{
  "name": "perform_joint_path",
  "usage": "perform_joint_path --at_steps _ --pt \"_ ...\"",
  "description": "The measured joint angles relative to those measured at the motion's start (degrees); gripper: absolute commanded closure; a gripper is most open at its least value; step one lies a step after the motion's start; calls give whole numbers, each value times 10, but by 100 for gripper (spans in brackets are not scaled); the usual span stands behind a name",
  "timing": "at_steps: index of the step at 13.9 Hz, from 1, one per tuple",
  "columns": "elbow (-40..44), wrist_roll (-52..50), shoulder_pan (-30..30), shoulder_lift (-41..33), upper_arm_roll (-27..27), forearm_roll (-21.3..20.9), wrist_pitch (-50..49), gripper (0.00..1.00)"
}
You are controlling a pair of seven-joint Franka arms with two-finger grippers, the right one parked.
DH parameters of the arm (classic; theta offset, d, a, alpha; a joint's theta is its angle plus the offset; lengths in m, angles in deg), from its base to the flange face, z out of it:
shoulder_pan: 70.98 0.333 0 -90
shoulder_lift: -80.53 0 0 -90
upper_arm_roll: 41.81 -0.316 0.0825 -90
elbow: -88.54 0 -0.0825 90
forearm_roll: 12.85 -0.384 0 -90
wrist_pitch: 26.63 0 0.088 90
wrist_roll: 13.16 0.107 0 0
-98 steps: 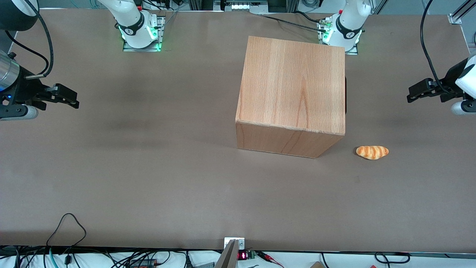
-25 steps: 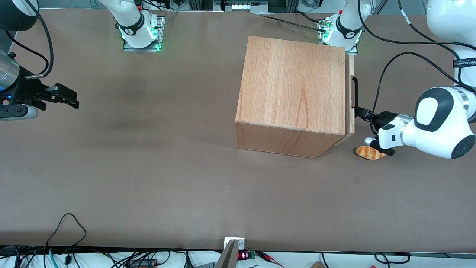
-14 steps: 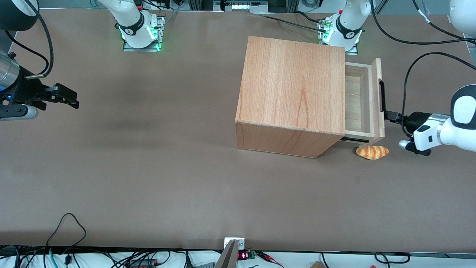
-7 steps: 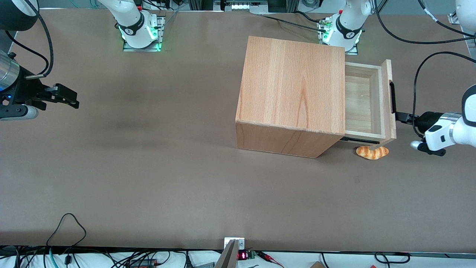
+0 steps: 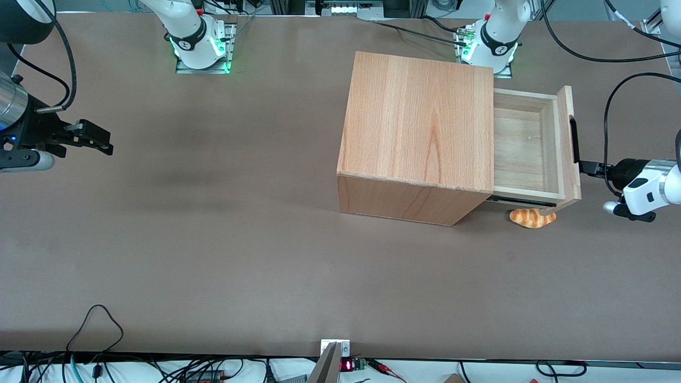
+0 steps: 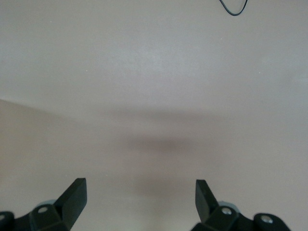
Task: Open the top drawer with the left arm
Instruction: 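Pull the handle with the left gripper, sliding the drawer out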
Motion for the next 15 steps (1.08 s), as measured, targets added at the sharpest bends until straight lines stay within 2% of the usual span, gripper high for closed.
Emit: perform_joint_path --at_steps 15 --pt "13 71 40 5 0 -8 18 0"
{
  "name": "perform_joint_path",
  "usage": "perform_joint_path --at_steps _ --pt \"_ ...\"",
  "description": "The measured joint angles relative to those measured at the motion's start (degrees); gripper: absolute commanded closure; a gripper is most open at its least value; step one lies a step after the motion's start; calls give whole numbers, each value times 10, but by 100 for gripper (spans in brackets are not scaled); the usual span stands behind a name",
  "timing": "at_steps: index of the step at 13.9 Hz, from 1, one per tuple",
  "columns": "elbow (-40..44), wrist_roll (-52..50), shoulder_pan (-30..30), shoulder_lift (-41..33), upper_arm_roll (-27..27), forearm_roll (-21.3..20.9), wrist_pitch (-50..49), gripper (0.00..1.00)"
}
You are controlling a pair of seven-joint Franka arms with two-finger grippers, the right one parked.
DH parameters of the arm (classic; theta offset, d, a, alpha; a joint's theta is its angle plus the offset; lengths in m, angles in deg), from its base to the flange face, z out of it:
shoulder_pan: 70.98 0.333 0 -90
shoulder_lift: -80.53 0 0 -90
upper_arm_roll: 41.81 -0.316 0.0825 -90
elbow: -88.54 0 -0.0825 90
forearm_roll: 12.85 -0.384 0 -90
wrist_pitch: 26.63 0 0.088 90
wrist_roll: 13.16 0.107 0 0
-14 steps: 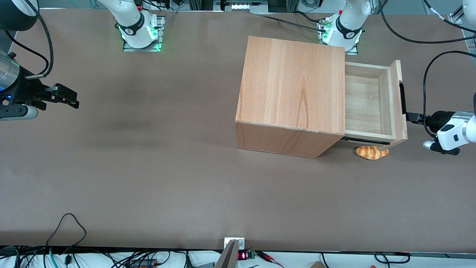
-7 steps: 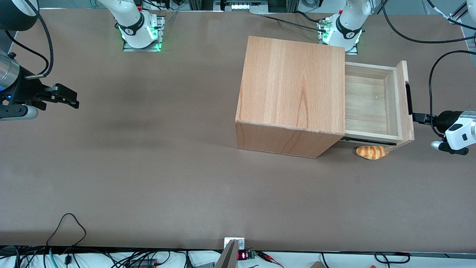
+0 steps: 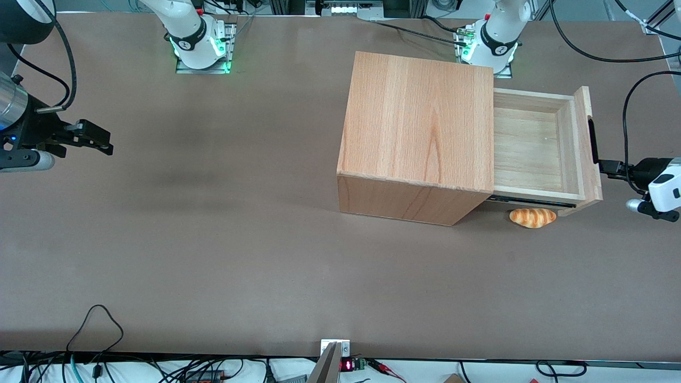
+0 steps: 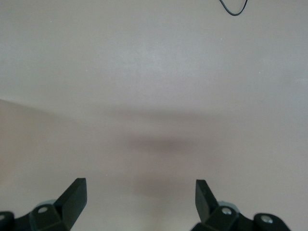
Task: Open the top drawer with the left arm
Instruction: 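Pull the handle with the left gripper, sliding the drawer out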
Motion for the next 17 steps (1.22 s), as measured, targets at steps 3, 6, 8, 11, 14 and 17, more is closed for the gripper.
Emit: perform_joint_path --at_steps 3,6,8,11,14,17 --pt "2 9 3 1 0 0 2 0" --pt "2 14 3 1 0 0 7 0" --pt "2 18 3 1 0 0 12 0" --pt "5 19 5 1 0 -7 18 0" --pt "5 19 5 1 0 -7 18 0" --pt "5 19 5 1 0 -7 18 0"
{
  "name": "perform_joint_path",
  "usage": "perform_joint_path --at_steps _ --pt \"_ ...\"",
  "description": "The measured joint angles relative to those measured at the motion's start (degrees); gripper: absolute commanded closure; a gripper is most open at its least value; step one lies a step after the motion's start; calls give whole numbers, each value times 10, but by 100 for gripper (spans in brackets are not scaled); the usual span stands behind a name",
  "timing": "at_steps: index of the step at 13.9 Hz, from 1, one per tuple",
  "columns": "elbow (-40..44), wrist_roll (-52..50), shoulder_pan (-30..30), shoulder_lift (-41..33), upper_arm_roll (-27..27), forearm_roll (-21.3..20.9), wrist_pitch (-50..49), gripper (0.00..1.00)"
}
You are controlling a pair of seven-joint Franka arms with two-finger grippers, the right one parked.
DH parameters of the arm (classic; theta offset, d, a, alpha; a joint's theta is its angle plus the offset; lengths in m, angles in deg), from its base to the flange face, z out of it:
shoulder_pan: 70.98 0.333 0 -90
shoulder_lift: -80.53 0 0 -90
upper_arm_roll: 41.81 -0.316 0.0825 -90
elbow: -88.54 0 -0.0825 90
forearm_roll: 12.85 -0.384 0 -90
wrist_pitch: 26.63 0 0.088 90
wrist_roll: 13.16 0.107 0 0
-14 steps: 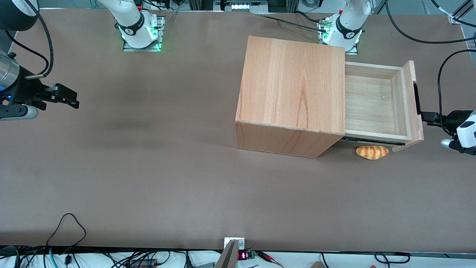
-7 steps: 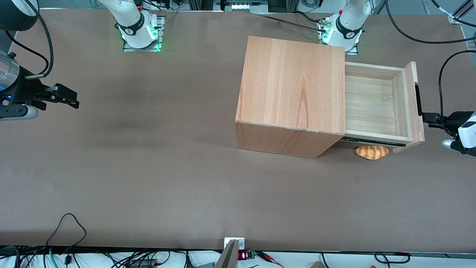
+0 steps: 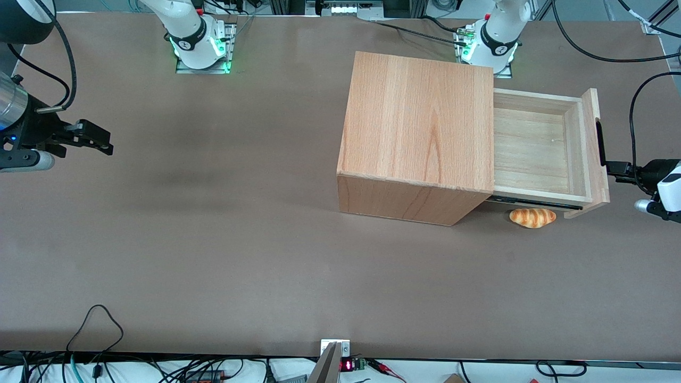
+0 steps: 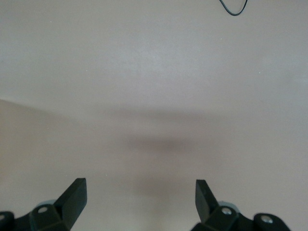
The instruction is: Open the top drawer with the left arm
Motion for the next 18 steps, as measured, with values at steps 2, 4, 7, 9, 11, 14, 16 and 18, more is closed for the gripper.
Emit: perform_joint_path --at_steps 2,4,7,9,11,14,16,18 --pt "0 0 0 0 0 0 0 0" --pt "0 0 0 0 0 0 0 0" --pt "4 0 0 0 1 -1 -4 0" --pt "5 0 0 1 1 -1 -6 0" --pt "6 0 0 2 1 -1 -9 0" --pt "11 6 6 3 1 2 -31 0" --pt "22 16 15 1 1 10 -66 0" --pt "26 20 20 0 1 23 -85 0"
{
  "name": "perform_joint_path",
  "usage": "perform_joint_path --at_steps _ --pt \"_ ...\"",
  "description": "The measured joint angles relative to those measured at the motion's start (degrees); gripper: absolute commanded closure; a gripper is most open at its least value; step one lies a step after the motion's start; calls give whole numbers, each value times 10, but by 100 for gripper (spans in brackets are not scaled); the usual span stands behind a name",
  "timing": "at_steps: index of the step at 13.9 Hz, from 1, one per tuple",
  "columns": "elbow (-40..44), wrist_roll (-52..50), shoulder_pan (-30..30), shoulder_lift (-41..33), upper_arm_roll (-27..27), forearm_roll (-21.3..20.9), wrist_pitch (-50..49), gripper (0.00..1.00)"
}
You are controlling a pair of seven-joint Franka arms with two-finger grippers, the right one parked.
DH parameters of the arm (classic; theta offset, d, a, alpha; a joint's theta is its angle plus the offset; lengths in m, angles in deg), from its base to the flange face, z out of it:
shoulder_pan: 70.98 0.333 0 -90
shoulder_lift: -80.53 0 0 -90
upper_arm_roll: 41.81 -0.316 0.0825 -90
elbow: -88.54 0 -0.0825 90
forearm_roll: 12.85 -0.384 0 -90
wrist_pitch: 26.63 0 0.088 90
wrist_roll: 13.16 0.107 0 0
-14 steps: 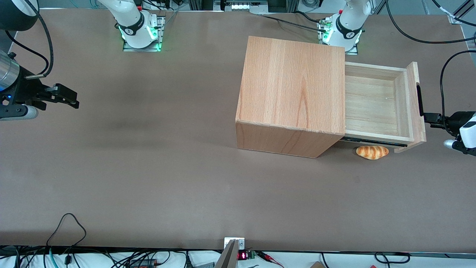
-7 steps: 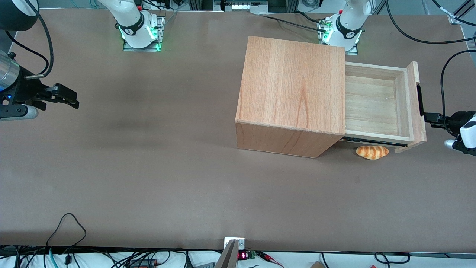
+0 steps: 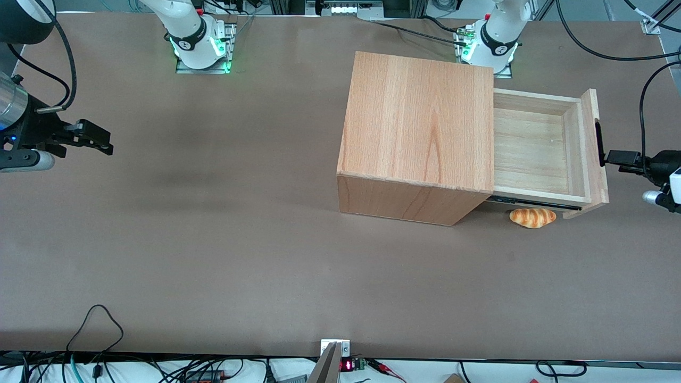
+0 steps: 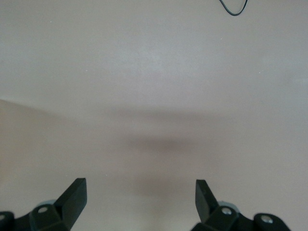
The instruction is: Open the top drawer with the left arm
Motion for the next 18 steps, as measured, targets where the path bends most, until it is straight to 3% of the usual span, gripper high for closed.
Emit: perform_joint_path --at_steps 6,13,18 --pt "10 1 1 -3 1 2 -4 0" --pt "114 -6 2 -27 3 -27 -50 0" --pt "139 -120 -69 -83 16 -36 -92 0"
